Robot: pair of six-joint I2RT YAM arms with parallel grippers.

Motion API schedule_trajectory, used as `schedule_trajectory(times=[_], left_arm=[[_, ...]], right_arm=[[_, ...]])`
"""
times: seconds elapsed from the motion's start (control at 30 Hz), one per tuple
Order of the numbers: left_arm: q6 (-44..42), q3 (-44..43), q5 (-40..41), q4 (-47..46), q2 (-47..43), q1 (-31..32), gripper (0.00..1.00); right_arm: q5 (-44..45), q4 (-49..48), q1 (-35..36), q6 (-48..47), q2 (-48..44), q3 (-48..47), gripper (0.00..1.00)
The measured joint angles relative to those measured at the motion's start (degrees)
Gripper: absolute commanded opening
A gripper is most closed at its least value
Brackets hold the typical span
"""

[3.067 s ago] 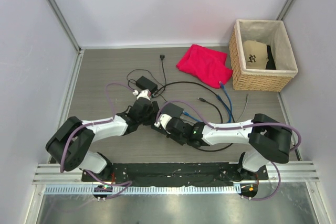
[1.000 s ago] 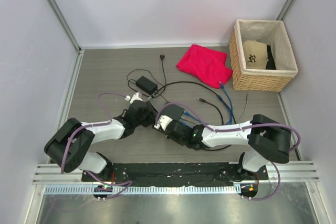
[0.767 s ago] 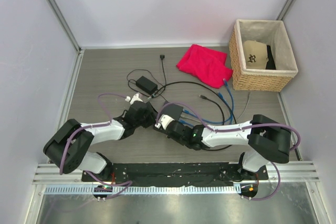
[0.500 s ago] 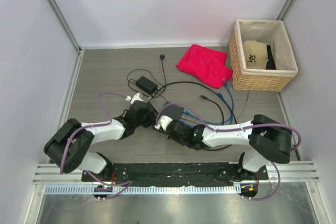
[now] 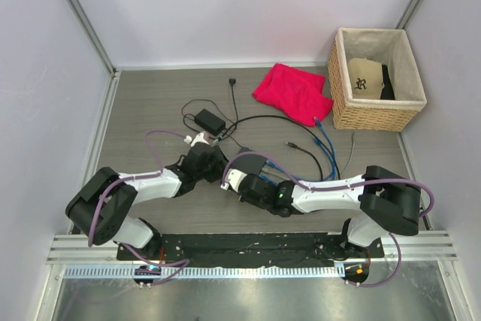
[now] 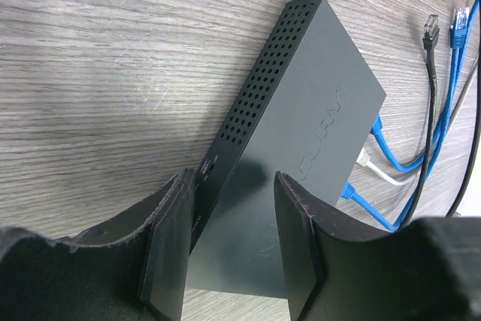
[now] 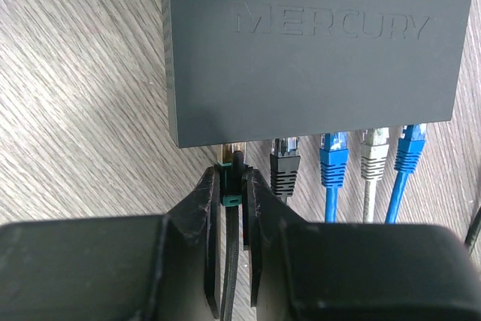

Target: Insert the plug into the switch port

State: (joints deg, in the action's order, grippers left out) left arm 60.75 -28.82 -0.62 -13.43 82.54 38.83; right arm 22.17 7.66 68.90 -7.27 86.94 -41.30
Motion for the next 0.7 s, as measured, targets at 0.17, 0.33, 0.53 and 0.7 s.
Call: schedule_trajectory(times=[0.17, 0.33, 0.53, 0.7], left_arm=[[-0.28, -0.26, 1.27, 0.24, 0.13, 0.96, 0.49], [-1.14, -2.01, 4.52, 0.39, 1.79, 3.37, 0.46], [-0.61, -2.10, 7.23, -0.35, 2.32, 4.37, 0.45], [0.39, -2.01, 9.40, -0.98, 2.58, 4.66, 0.44]], right_arm=[[-1.01, -0.61, -0.02, 0.00, 0.09, 0.17, 0.01], [-2.01, -0.76, -0.39, -0.52, 0.20, 0.59, 0.01], [-3.96, -1.27, -2.40, -0.35, 0.17, 0.61, 0.01], [-7.13, -4.35, -5.09, 0.35, -0.44, 1.86, 0.01]])
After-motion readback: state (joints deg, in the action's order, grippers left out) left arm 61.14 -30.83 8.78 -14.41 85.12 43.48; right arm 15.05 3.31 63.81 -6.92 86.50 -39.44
